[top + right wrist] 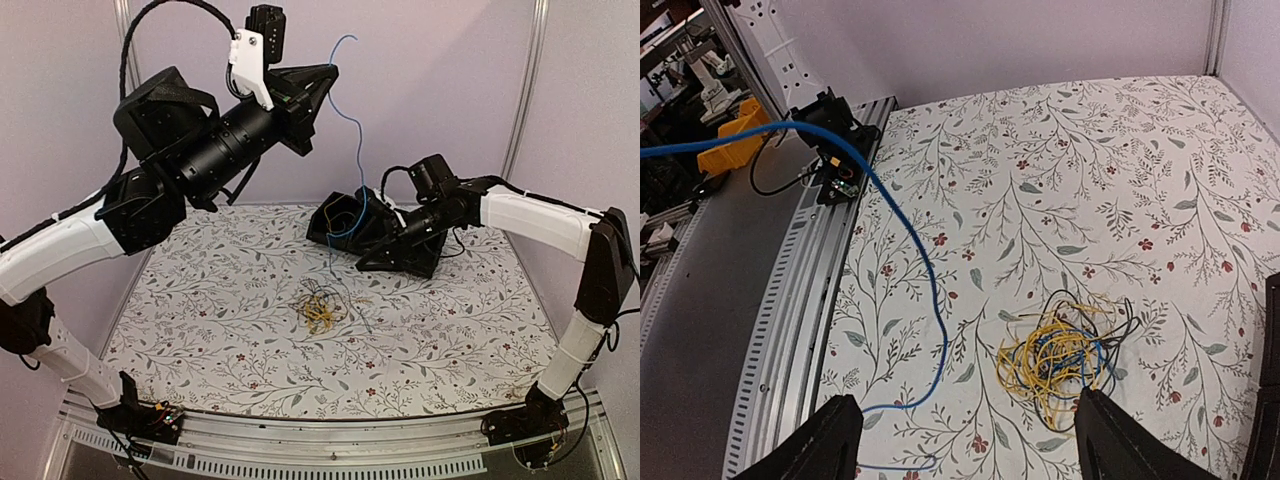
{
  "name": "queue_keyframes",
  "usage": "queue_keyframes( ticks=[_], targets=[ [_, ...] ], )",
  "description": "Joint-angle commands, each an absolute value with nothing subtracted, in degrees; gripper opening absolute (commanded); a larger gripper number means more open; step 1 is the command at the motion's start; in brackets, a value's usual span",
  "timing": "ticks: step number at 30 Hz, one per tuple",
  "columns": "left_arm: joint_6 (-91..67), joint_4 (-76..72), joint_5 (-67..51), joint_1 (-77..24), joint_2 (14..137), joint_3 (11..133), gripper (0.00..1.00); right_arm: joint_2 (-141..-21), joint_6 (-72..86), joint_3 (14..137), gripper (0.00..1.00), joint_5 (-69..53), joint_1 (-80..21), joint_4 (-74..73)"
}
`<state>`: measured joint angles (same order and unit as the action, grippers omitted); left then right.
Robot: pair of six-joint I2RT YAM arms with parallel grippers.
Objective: Untangle the cables
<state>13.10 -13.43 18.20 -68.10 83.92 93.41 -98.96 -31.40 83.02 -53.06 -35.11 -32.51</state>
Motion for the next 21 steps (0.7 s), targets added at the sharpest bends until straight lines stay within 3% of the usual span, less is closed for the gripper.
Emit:
queue_keyframes(
  ticks=[1, 5, 14, 21],
  targets=[
    [3.2, -14.0, 16.9, -64.3, 83.0, 90.8, 0.0, -96.1, -35.3, 82.9, 0.78, -59.3, -31.7, -37.5],
    [0.2, -13.9, 15.4, -62.6, 82.6, 88.9, 0.0, -93.9, -37.3, 84.5, 0.8, -63.1, -31.7, -39.1],
    [-2.1, -15.1, 15.1, -62.2, 82.6, 87.2, 0.0, -96.5, -26.7, 90.7, 0.88, -67.4, -34.2, -32.9],
    [-3.1, -16.4, 15.5, -62.1, 82.1, 85.6, 0.0, -99.4, -13.7, 94.0, 0.87, -66.7, -35.3, -23.7]
  ],
)
